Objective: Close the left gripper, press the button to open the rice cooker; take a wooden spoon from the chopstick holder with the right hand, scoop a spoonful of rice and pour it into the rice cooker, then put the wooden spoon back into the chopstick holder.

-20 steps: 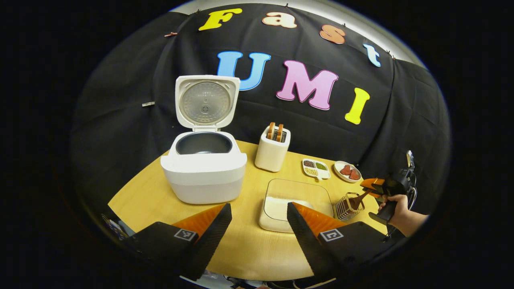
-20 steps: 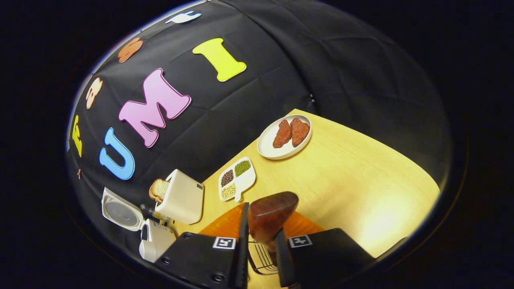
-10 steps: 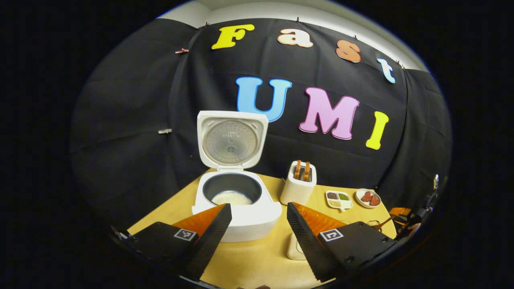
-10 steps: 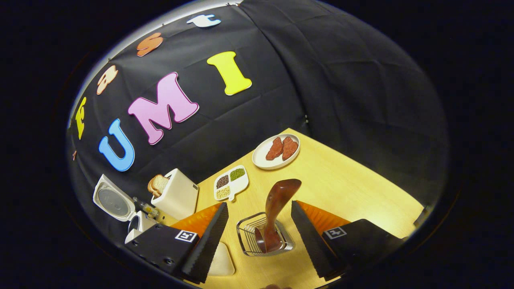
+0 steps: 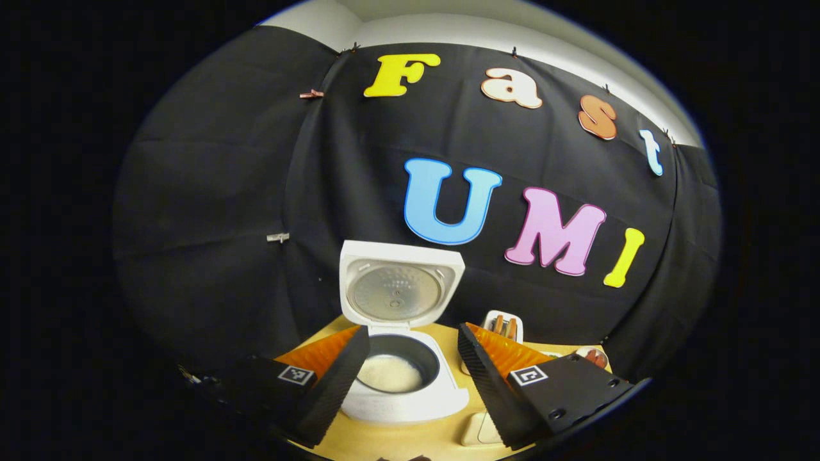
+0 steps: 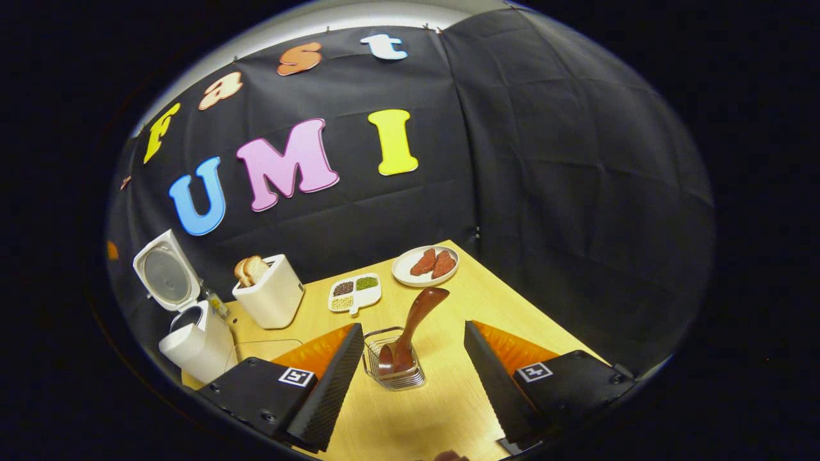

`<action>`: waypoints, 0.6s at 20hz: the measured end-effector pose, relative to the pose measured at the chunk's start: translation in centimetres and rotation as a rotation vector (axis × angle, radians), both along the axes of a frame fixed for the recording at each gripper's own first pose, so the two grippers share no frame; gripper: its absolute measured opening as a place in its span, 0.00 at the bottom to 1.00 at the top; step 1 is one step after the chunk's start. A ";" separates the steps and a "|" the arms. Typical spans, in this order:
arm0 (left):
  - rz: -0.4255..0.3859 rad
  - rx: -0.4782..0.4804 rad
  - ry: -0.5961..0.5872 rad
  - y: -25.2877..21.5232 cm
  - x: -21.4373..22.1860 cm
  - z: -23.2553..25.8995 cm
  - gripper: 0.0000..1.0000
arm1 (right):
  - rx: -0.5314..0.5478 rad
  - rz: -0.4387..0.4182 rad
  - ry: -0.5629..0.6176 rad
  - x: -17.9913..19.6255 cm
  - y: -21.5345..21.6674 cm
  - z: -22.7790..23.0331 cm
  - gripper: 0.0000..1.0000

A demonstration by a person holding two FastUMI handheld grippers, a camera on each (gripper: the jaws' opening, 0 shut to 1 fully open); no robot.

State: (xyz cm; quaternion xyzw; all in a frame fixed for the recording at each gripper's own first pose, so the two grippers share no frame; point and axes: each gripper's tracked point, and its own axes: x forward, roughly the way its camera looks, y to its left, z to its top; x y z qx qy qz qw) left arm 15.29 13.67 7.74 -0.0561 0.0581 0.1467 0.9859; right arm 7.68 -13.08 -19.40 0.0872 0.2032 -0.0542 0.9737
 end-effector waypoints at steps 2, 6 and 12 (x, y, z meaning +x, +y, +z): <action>-0.007 0.035 -0.013 1.5 2.2 1.9 0.95 | -0.024 0.011 -0.026 -1.0 0.3 1.0 0.99; -0.026 0.008 -0.044 4.0 7.2 4.8 0.95 | -0.030 0.032 -0.048 -2.7 1.8 2.5 0.98; -0.036 0.024 -0.040 6.8 14.6 6.2 0.95 | -0.038 0.014 -0.106 -4.6 2.6 5.5 0.99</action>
